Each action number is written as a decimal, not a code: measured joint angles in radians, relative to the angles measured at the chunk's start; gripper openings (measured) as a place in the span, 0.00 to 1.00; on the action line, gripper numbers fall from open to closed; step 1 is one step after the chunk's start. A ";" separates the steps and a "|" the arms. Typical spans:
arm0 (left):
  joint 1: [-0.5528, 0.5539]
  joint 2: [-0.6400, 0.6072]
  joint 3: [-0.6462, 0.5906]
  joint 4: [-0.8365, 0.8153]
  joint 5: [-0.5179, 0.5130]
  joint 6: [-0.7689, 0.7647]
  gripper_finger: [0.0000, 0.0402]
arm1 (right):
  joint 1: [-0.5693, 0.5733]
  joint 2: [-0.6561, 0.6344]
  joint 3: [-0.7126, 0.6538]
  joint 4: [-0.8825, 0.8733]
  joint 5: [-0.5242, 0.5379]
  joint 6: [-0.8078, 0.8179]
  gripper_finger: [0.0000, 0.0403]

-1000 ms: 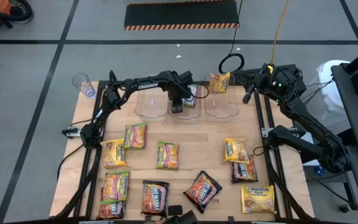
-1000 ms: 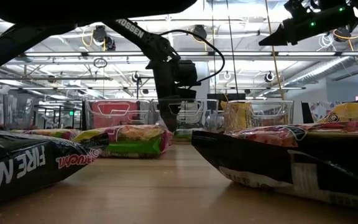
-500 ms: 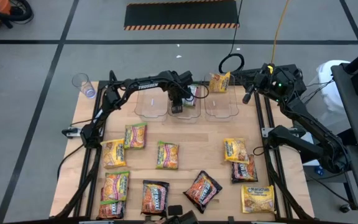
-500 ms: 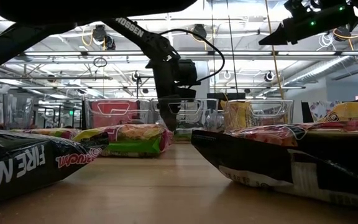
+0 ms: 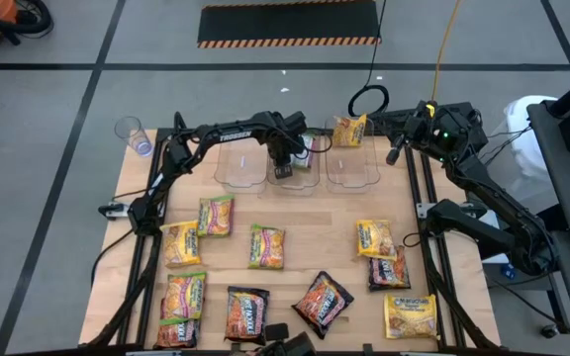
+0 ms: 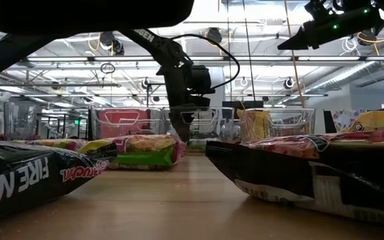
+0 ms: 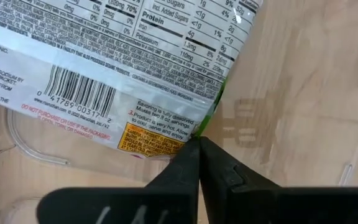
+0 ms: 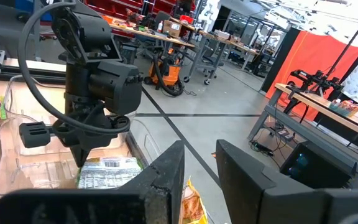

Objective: Sort Maruchan noodles
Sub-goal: Adjust the green noodle pack in the center transparent bin

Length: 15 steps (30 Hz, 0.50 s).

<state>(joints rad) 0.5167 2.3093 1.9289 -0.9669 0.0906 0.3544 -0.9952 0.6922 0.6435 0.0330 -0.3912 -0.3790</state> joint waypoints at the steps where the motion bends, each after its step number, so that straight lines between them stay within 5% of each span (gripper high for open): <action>1: 0.000 0.000 0.000 0.000 -0.002 0.001 0.02 | 0.000 0.000 0.000 0.000 0.000 0.000 0.22; 15: 0.000 0.000 0.000 -0.001 -0.013 0.026 0.01 | 0.000 0.000 0.000 0.000 0.000 0.000 0.22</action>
<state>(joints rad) 0.5167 2.3089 1.9289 -0.9684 0.0772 0.3809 -0.9955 0.6922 0.6434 0.0330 -0.3908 -0.3790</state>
